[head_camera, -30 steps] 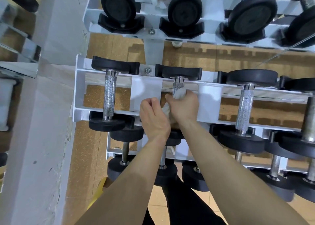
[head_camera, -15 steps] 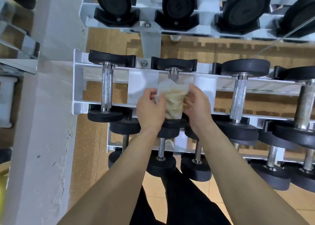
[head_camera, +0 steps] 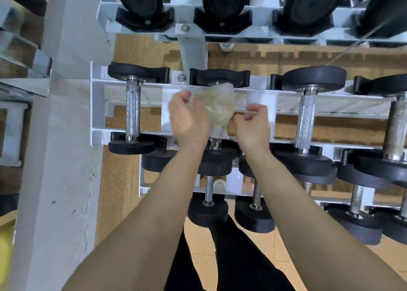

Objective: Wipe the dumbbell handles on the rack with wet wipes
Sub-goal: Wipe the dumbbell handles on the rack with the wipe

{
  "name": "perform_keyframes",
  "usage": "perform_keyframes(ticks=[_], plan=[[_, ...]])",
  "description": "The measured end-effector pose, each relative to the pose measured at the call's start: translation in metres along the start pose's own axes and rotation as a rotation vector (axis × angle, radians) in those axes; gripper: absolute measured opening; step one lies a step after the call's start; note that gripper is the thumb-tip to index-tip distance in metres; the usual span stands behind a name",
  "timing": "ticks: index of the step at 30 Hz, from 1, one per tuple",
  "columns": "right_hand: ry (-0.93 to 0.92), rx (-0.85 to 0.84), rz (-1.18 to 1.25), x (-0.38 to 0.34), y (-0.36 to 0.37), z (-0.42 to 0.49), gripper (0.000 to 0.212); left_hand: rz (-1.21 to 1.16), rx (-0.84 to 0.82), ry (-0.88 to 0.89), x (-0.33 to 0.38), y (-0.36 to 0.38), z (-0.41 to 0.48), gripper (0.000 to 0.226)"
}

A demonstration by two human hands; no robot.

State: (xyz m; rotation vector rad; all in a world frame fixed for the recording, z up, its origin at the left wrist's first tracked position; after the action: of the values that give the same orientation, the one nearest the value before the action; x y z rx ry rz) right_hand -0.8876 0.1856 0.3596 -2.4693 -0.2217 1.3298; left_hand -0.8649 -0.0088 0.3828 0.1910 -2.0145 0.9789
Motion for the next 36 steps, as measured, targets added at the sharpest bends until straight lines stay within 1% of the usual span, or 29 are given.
perform_keyframes(ticks=[2,4,7,9,11,13,16,19,23,24,26,27,28,29,31,33,34,36], plan=[[-0.067,0.0,-0.018,0.004,0.007,-0.014,0.016,-0.036,-0.242,-0.087,-0.002,0.031,-0.015,0.04],[-0.089,0.005,0.028,0.011,0.015,-0.026,0.012,-0.013,-0.396,-0.133,0.0,0.056,-0.02,0.045],[-0.079,0.097,0.14,0.017,0.023,-0.035,0.014,-0.009,-0.445,-0.185,0.006,0.072,-0.004,0.038],[-0.075,0.179,0.195,0.02,0.024,-0.037,0.015,-0.14,-0.492,-0.236,0.009,0.078,0.009,0.027],[-0.07,0.24,0.213,0.023,0.023,-0.037,0.018,-0.268,-0.584,-0.301,0.01,0.086,0.016,0.018],[-0.079,0.276,0.186,0.024,0.022,-0.038,0.023,-0.32,-0.65,-0.341,0.009,0.09,0.017,0.018],[-0.086,0.31,0.179,0.025,0.02,-0.038,0.027,-0.294,-0.674,-0.303,0.004,0.088,0.014,0.024],[-0.098,0.333,0.199,0.024,0.019,-0.039,0.027,-0.229,-0.703,-0.239,0.006,0.083,0.01,0.03],[-0.115,0.353,0.227,0.022,0.017,-0.042,0.031,-0.048,-0.738,-0.188,0.002,0.075,0.003,0.037],[-0.114,0.354,0.228,0.023,0.017,-0.041,0.031,-0.004,-0.746,-0.176,0.0,0.073,-0.001,0.045],[-0.114,0.355,0.229,0.024,0.018,-0.04,0.031,0.191,-0.764,-0.155,-0.01,0.068,-0.011,0.075],[-0.117,0.356,0.231,0.023,0.017,-0.04,0.031,0.297,-0.781,-0.145,-0.014,0.066,-0.019,0.086],[-0.122,0.357,0.231,0.023,0.017,-0.039,0.03,0.385,-0.792,-0.134,-0.019,0.066,-0.025,0.092],[-0.125,0.356,0.233,0.024,0.016,-0.039,0.03,0.434,-0.79,-0.109,-0.024,0.068,-0.028,0.093],[-0.117,0.357,0.253,0.026,0.015,-0.038,0.03,0.449,-0.785,-0.124,-0.027,0.071,-0.031,0.089],[-0.1,0.363,0.288,0.03,0.013,-0.037,0.035,0.367,-0.741,-0.159,-0.023,0.075,-0.029,0.079],[-0.091,0.364,0.304,0.032,0.013,-0.037,0.038,0.307,-0.709,-0.186,-0.021,0.076,-0.027,0.067],[-0.076,0.36,0.34,0.036,0.012,-0.035,0.04,0.136,-0.618,-0.196,-0.014,0.075,-0.021,0.031]])
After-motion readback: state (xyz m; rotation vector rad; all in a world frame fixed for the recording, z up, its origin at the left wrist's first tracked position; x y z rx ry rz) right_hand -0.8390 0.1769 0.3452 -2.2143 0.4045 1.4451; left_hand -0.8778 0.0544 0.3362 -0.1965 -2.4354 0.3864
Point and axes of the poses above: each hand's wrist, its own z-axis towards the middle knuckle, its own y-axis out of the palm, x = y × z, the point moved 8 cm from there along z, towards the middle knuckle, and after that the axes turned 2 degrees about z, right-handed, at the moved point
